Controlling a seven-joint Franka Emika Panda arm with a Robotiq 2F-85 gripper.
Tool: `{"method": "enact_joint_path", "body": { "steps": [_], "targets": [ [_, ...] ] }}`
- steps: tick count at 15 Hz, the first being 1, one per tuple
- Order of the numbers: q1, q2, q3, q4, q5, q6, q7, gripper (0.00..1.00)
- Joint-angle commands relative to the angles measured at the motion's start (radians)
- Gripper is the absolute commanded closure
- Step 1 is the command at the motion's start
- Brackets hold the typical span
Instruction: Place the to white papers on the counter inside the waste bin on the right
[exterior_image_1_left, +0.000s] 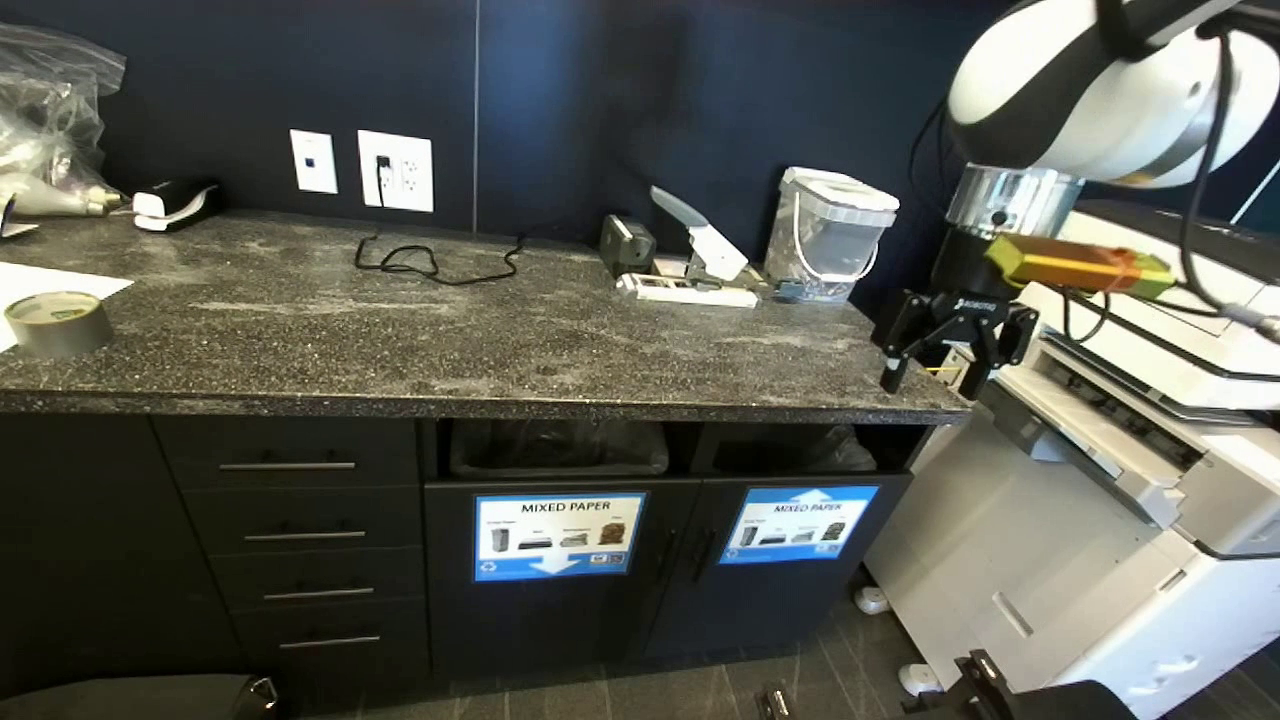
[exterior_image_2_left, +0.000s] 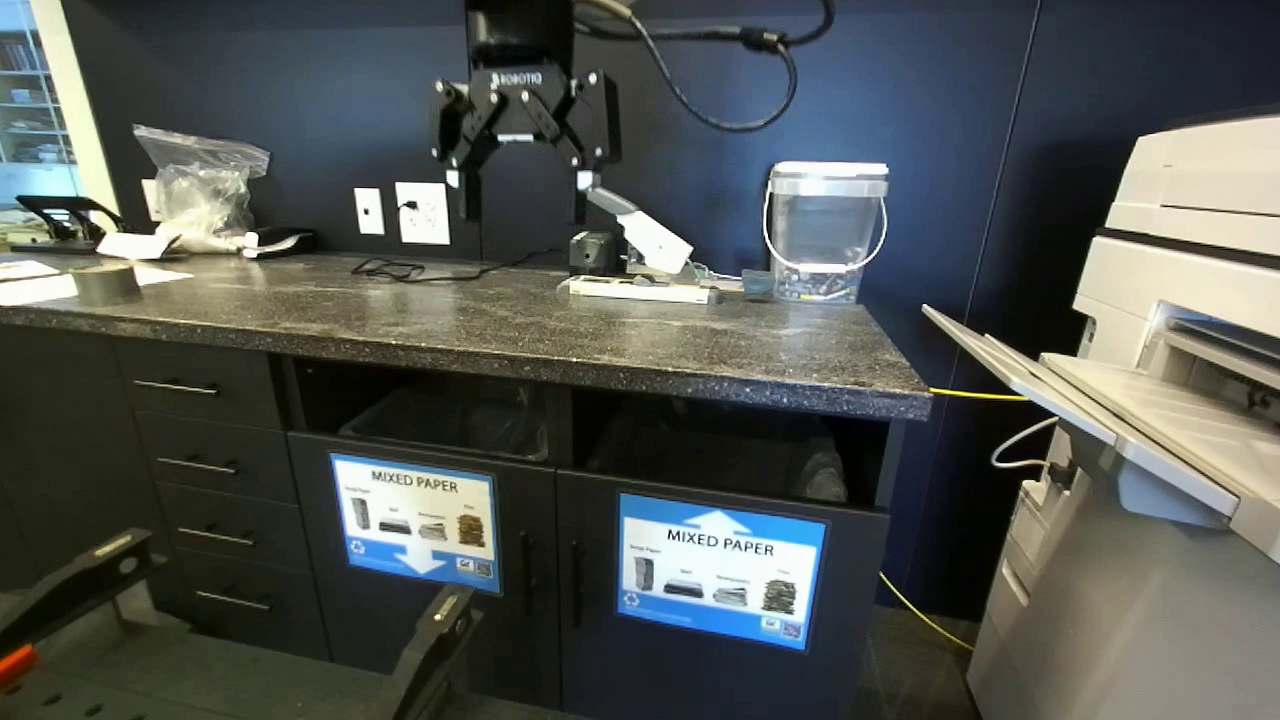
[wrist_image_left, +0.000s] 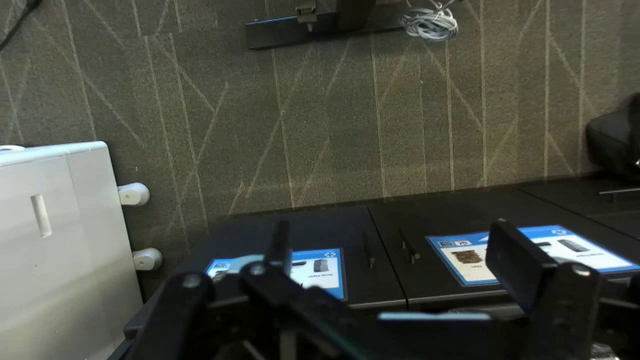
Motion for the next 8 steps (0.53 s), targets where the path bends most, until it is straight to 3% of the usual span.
{"method": "enact_joint_path", "body": {
  "steps": [1,3,5,6,8],
  "targets": [
    [0.142,-0.241,-0.150,-0.055,-0.006,-0.173,-0.011,0.00],
    [0.176,-0.297,-0.213,-0.028,-0.013,-0.255,-0.035,0.00],
    [0.208,-0.351,-0.239,-0.047,-0.013,-0.273,-0.038,0.00],
    [0.208,-0.285,-0.239,-0.011,-0.021,-0.265,-0.006,0.00],
    [0.220,-0.326,-0.252,-0.025,-0.019,-0.275,-0.012,0.00]
  ]
}}
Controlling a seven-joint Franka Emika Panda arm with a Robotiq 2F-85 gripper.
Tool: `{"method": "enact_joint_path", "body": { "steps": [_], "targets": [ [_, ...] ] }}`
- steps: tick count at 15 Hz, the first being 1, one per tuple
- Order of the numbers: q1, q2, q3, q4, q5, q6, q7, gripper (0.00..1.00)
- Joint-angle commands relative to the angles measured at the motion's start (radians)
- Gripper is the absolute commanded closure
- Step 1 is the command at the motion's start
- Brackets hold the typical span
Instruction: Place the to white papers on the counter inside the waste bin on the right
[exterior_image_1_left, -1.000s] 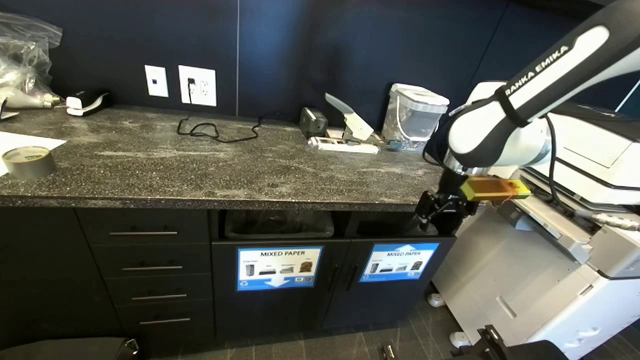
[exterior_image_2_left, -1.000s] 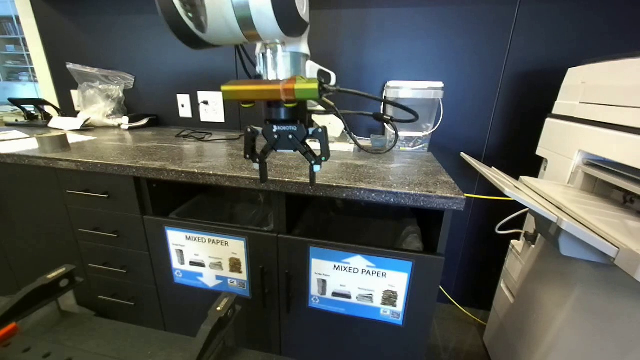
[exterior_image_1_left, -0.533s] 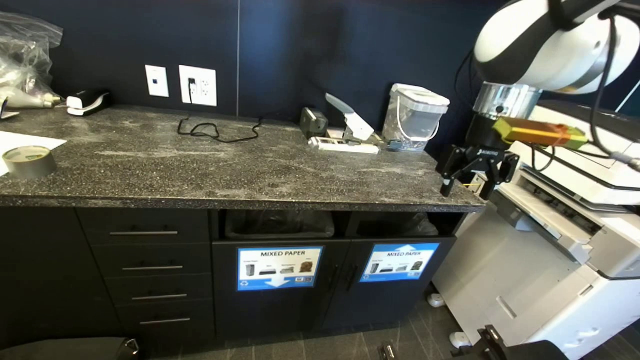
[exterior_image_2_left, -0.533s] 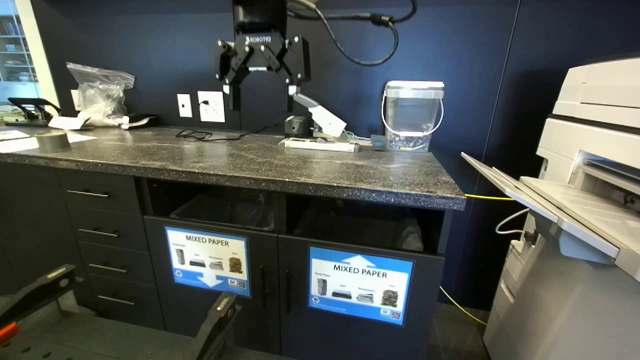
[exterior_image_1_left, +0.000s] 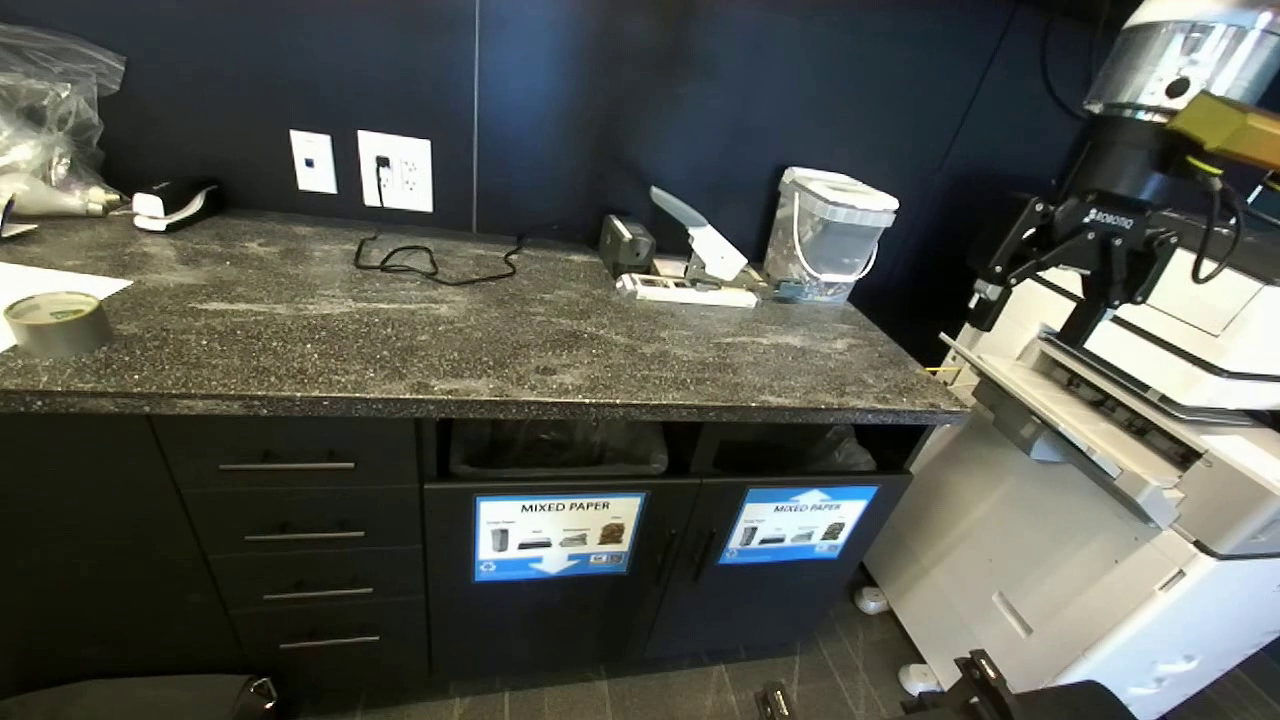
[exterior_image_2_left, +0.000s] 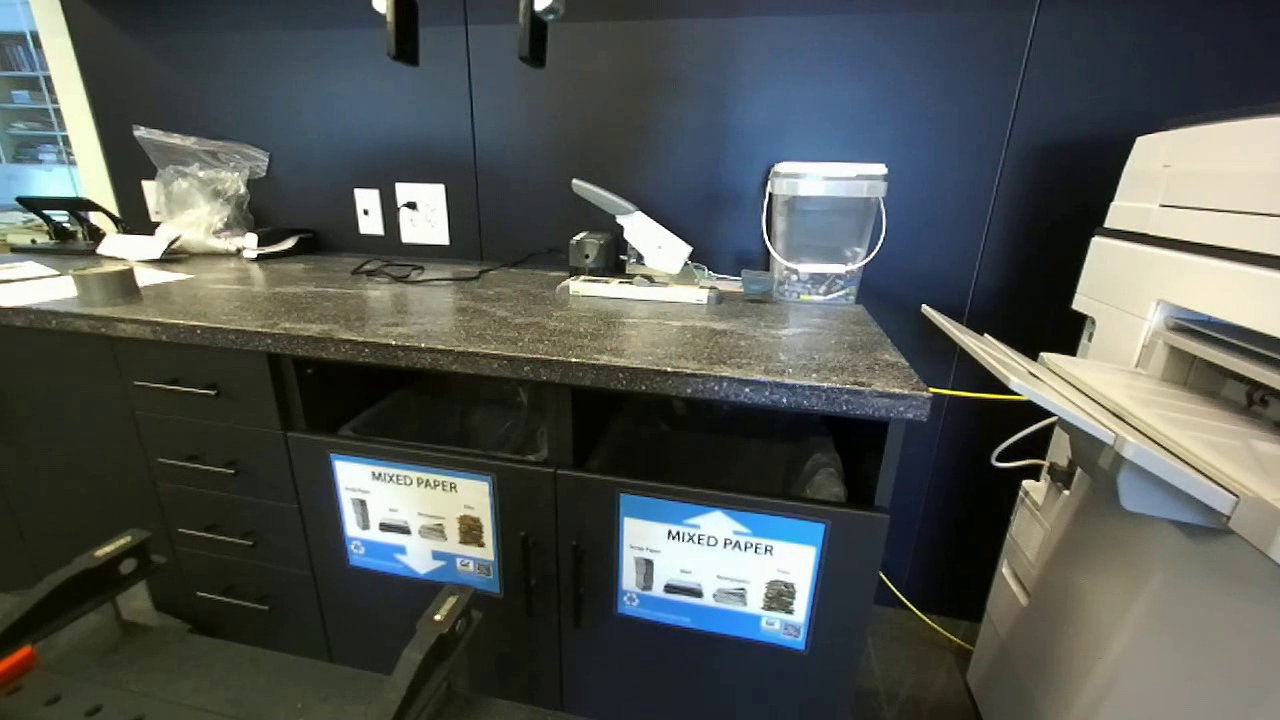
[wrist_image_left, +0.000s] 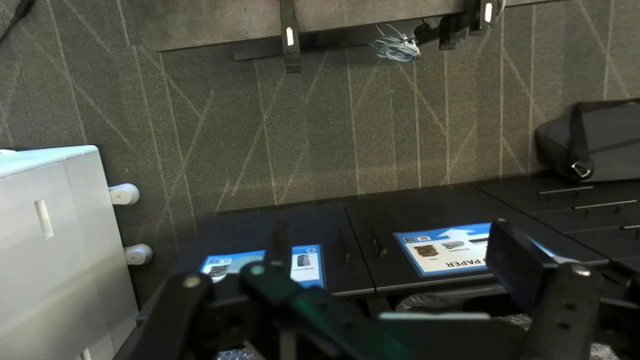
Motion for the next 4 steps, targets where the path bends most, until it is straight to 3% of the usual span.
{"method": "enact_joint_path", "body": {
  "steps": [1,4],
  "targets": [
    [0.033,-0.006,-0.028,-0.005,-0.015,-0.002,0.013,0.00],
    [0.035,-0.006,-0.027,-0.012,-0.014,-0.002,0.013,0.00]
  ]
}}
